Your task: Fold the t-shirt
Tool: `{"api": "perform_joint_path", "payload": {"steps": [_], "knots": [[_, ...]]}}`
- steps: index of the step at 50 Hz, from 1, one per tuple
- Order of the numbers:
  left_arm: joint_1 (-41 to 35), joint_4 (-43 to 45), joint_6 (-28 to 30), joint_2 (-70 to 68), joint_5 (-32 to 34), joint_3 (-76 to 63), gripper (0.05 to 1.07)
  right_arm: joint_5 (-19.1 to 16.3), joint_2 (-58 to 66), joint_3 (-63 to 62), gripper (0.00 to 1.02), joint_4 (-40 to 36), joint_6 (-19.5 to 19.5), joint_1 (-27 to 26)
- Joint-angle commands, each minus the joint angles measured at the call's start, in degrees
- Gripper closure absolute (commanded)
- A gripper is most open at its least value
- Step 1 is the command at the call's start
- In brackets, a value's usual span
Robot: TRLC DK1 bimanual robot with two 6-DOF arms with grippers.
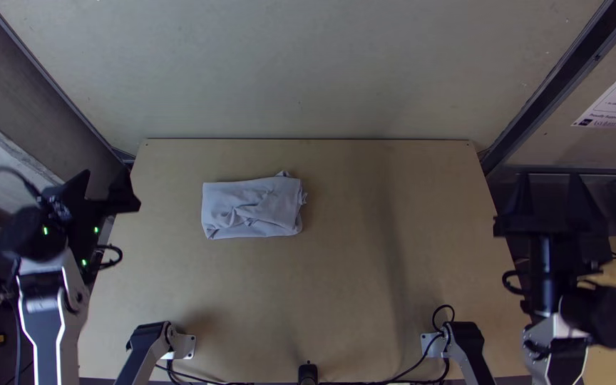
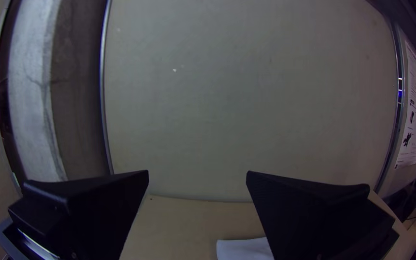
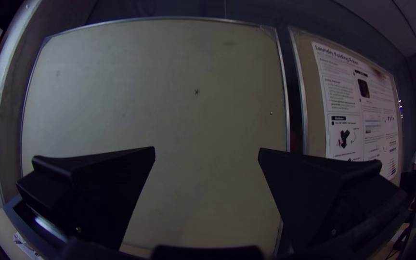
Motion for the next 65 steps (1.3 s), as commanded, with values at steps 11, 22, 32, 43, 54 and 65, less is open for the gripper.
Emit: {"api": "perform_joint_path", "payload": {"steps": [11,22,32,43,54,65], "knots": [[2.2,8.4,-0.3,-25.5,-0.1,-24.5,0.10,0.3,-16.4,-14.0,0.04,2.1,-1.1,0.6],[2.0,10.6,0.5,-35.7,0.4,-34.8,0.10,0.4,-25.6,-26.7,0.04,7.6,-0.7,0.3],[2.2,18.9,1.8,-35.9,0.4,-44.6,0.10,0.3,-25.6,-36.6,0.04,11.6,1.6,0.6],[2.2,31.2,5.0,-36.0,0.4,-57.0,0.10,0.5,-25.6,-49.2,0.04,19.3,0.7,7.9],[2.0,19.9,5.0,-34.6,-0.4,-58.3,0.10,0.5,-25.5,-50.0,0.04,4.8,1.1,7.2],[2.2,20.0,4.7,-35.8,-0.4,-58.4,0.10,0.3,-25.3,-49.5,0.04,-1.5,0.2,7.1]]}}
